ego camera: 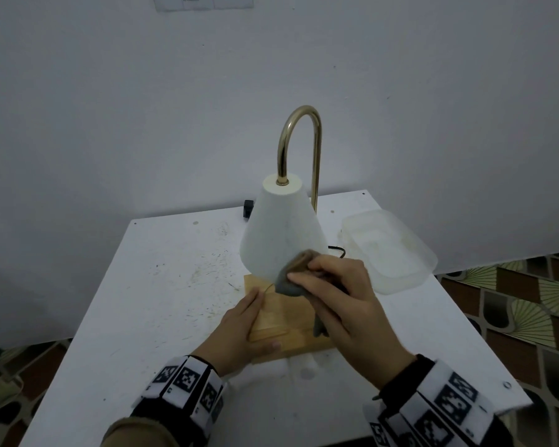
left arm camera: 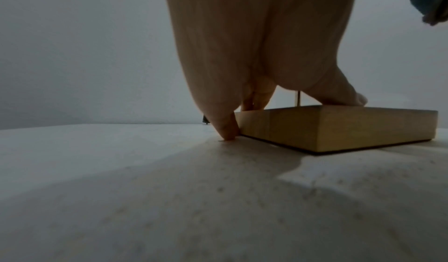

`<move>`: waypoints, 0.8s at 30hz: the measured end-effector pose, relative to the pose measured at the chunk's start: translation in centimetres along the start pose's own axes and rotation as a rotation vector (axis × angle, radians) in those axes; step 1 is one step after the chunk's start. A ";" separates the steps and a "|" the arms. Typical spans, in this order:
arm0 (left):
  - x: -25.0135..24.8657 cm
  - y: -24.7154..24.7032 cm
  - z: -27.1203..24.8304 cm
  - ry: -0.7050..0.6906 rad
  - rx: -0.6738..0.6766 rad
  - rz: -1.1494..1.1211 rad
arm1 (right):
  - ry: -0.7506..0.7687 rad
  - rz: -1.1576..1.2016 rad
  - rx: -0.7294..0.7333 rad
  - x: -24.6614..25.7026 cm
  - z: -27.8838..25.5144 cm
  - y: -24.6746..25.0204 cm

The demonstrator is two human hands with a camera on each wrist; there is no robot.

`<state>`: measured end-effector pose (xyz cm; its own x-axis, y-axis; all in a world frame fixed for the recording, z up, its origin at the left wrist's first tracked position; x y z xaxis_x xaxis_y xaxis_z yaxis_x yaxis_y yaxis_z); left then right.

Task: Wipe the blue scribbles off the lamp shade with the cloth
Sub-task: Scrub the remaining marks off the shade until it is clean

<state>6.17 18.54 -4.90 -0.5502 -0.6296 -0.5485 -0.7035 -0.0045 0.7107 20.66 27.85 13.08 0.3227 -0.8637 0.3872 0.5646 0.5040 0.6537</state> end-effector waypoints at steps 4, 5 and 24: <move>-0.4 -0.1 -0.4 0.016 0.009 0.000 | -0.021 0.010 0.060 -2.7 -0.9 0.8; -0.5 -0.1 -0.5 0.018 0.008 -0.003 | -0.070 0.039 0.065 -3.7 -1.0 1.2; 1.2 -0.3 -2.1 0.012 -0.006 -0.061 | -1.073 0.743 -0.027 -25.5 -0.7 4.2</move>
<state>6.68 16.14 -4.79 -0.5009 -0.6373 -0.5857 -0.7328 -0.0478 0.6787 15.34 52.01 5.53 -0.1945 0.0623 0.9789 0.5334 0.8443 0.0522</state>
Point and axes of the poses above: each hand's wrist, its own z-axis towards the middle knuckle, its own y-axis out of the back of the hand, x = y × z, the point moved 10 cm from there along z, towards the middle knuckle, and after that the axes turned 13 degrees about x, right-handed, at the moved point
